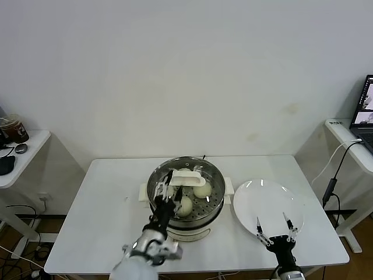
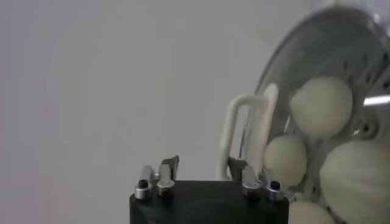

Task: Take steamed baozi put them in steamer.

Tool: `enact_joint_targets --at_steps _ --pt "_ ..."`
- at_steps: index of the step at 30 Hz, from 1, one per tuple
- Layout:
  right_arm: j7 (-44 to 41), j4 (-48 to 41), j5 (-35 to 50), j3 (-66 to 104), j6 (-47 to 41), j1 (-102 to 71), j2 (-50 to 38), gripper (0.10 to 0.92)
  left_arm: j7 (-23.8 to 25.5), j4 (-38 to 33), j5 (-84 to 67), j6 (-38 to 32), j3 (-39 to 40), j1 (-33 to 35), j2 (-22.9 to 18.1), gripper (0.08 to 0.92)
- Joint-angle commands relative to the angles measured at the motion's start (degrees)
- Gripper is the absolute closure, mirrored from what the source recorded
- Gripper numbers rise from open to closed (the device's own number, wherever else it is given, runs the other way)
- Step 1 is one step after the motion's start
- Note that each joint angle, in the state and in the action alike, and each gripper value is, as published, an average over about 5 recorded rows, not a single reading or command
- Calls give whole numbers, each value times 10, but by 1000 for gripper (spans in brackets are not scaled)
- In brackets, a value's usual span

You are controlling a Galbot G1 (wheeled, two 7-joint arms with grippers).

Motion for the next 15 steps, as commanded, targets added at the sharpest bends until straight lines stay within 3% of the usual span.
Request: enact_joint_targets --at_steps 1,7,15 --pt "-1 6 11 -1 -3 -5 -3 203 -96 -98 -496 -328 -243 334 9 244" --pt "-9 15 93 -20 -21 -32 -33 203 -104 -79 -636 -333 -300 416 -5 179" --pt "-2 36 134 -81 -59 -89 -71 203 -86 31 -666 -409 -273 401 -42 177"
